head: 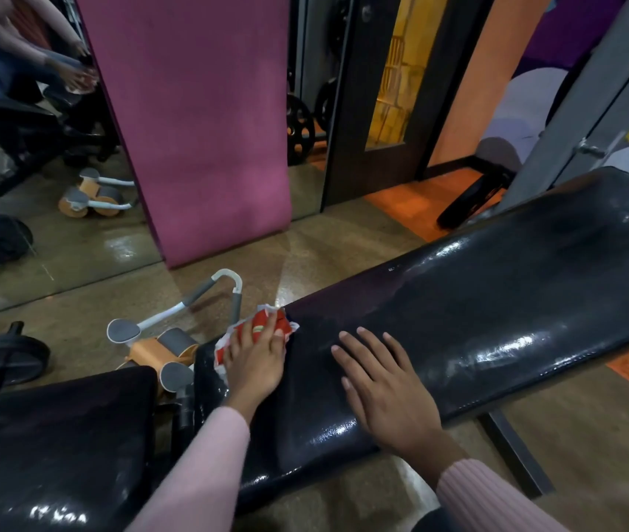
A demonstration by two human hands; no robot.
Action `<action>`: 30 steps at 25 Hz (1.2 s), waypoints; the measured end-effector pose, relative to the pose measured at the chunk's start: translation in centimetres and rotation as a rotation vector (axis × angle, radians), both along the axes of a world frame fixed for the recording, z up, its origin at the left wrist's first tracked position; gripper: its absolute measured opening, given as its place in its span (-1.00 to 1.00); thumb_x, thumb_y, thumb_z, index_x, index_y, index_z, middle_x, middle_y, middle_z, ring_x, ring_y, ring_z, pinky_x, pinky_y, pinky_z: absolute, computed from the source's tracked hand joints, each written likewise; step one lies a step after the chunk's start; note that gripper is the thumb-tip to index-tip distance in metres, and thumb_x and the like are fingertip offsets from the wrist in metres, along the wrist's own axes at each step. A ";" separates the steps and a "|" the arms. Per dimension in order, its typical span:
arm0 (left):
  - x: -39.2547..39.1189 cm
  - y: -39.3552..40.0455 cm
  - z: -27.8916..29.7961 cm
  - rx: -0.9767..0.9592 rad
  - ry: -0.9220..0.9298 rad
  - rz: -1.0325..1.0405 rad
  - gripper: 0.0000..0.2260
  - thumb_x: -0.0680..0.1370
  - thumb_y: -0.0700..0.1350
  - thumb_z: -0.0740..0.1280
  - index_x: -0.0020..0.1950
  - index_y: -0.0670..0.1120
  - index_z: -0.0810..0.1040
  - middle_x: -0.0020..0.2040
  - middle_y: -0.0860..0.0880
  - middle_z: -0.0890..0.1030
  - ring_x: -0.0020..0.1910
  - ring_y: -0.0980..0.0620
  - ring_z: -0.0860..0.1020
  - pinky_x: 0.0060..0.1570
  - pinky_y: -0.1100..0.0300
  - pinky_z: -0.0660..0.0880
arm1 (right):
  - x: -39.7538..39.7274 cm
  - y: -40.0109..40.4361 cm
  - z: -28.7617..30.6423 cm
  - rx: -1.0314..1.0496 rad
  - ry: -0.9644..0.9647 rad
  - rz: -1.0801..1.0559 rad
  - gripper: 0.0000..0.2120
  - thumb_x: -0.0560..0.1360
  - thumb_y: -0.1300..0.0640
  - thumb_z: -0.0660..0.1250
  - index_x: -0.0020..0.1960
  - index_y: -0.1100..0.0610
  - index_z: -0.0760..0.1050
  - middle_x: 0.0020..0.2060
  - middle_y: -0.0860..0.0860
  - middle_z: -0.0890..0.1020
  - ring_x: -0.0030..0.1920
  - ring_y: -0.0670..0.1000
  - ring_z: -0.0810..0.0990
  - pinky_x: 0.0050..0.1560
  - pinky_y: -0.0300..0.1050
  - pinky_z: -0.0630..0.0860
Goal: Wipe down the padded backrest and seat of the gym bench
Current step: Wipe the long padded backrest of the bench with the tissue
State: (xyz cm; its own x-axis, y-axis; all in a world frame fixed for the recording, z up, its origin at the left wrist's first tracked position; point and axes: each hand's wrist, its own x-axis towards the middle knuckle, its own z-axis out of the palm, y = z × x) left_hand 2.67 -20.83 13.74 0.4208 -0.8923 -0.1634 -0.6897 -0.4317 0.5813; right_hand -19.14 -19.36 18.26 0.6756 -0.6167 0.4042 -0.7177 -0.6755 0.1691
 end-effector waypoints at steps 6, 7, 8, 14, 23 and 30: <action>-7.2 2.3 2.2 -0.117 -0.167 -0.288 -0.45 0.61 0.12 0.02 0.44 0.37 -0.30 0.57 -0.02 -0.22 0.51 -0.13 -0.29 0.46 -0.09 -0.25 | 0.2 -0.3 -0.1 -0.028 0.090 0.055 -0.58 0.62 0.00 0.06 0.40 0.05 0.44 0.40 0.02 0.46 0.46 0.08 0.34 0.42 0.16 0.23; -6.4 0.8 2.2 -0.111 -0.153 -0.308 -0.46 0.62 0.12 0.03 0.46 0.37 -0.25 0.57 -0.01 -0.19 0.52 -0.13 -0.26 0.46 -0.08 -0.23 | 0.3 -0.3 -0.1 -0.029 0.093 0.049 -0.58 0.62 0.00 0.06 0.41 0.05 0.43 0.41 0.02 0.46 0.46 0.08 0.34 0.42 0.15 0.23; -5.1 -0.5 2.0 -0.102 -0.132 -0.302 -0.50 0.63 0.13 0.01 0.48 0.36 -0.18 0.58 0.00 -0.14 0.53 -0.12 -0.21 0.46 -0.08 -0.20 | 0.3 -0.3 -0.1 -0.030 0.098 0.042 -0.58 0.62 0.00 0.07 0.41 0.05 0.43 0.41 0.01 0.45 0.46 0.08 0.34 0.42 0.15 0.23; 0.5 3.1 -0.8 -0.003 0.000 0.006 -0.57 0.64 0.17 -0.10 0.50 0.33 -0.11 0.58 -0.01 -0.05 0.53 -0.13 -0.12 0.47 -0.09 -0.14 | 0.4 -0.1 0.1 -0.019 0.109 0.016 -0.59 0.62 0.00 0.05 0.40 0.06 0.42 0.41 0.02 0.45 0.45 0.10 0.34 0.42 0.15 0.23; -2.1 0.4 0.9 -0.081 -0.081 -0.197 -0.56 0.64 0.16 -0.05 0.50 0.33 -0.06 0.58 0.01 -0.03 0.53 -0.12 -0.12 0.46 -0.08 -0.12 | 0.4 -0.2 0.0 -0.006 0.083 0.016 -0.57 0.62 0.00 0.04 0.40 0.08 0.45 0.39 0.04 0.47 0.44 0.09 0.37 0.41 0.14 0.25; -3.0 4.9 0.3 -0.008 -0.047 -0.011 -0.57 0.64 0.18 -0.10 0.49 0.34 -0.12 0.58 0.02 -0.13 0.53 -0.12 -0.19 0.45 -0.11 -0.18 | 0.3 -0.1 0.0 -0.008 0.098 0.024 -0.57 0.64 -0.03 0.01 0.42 0.06 0.42 0.41 0.03 0.46 0.46 0.10 0.35 0.41 0.17 0.25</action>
State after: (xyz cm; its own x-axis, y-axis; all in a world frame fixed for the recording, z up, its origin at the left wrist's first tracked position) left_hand -0.34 -15.94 14.01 0.4176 -0.8983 -0.1370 -0.7212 -0.4193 0.5514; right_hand -18.80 -19.46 18.24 0.7265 -0.5970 0.3403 -0.6813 -0.6902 0.2437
